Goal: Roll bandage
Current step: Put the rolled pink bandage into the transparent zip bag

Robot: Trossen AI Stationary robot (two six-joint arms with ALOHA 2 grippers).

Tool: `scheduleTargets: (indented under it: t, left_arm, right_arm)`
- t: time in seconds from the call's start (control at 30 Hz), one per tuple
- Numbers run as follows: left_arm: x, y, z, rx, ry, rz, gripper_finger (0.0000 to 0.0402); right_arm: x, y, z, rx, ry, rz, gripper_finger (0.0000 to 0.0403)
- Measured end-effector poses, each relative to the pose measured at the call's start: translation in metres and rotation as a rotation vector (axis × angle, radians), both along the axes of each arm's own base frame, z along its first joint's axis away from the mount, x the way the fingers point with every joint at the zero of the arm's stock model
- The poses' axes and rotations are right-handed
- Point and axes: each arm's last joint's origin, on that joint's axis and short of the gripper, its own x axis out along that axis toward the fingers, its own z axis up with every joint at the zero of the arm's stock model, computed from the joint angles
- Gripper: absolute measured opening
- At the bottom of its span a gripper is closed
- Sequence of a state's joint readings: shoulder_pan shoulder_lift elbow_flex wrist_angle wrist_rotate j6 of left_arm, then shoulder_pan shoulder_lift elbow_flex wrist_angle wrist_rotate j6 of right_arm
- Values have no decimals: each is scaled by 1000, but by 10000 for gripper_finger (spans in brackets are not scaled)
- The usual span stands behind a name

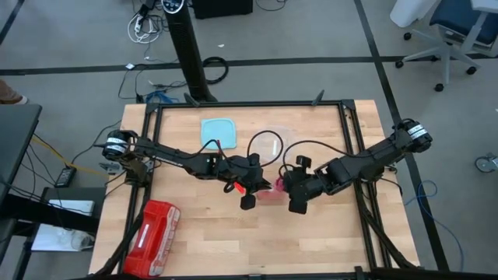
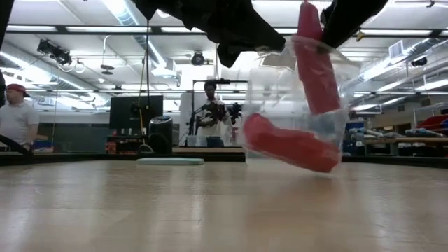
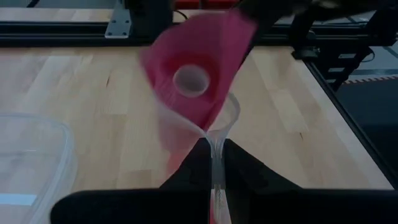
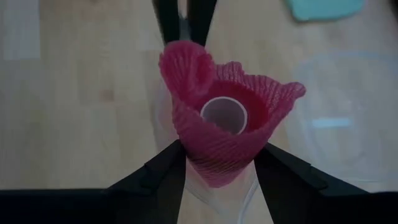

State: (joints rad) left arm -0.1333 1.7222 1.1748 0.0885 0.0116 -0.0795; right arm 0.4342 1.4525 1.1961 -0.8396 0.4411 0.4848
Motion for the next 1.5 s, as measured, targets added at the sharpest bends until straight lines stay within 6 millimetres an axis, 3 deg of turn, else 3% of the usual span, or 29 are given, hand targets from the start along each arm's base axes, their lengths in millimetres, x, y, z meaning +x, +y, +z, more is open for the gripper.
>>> scheduleTargets:
  t: [0.2, 0.43, 0.6, 0.9, 1.13, 1.33, 1.5]
  left_arm:
    - [0, 0, 0, 0, 0, 0, 21]
    - [0, 0, 0, -1, -3, 0, 21]
    - [0, -1, 0, -14, 2, -25, 21]
    - [0, -3, 1, -16, -1, -32, 21]
    - [-1, -4, 0, -19, 4, -39, 21]
    - [-1, -4, 0, -19, 8, -40, 21]
    - [-1, -4, 0, -20, 7, -40, 21]
  right_arm:
    - [-4, -7, 4, 65, 71, -10, 185]
    - [3, -3, 14, 48, 57, 134, 190]
    - [7, 0, 6, 37, 103, 163, 223]
    - [7, -1, 10, 73, 120, 143, 282]
    - [-2, 2, 48, 55, 120, 97, 271]
    - [-18, 6, 44, 3, 214, 13, 255]
    - [-22, 10, 43, -21, 195, -26, 239]
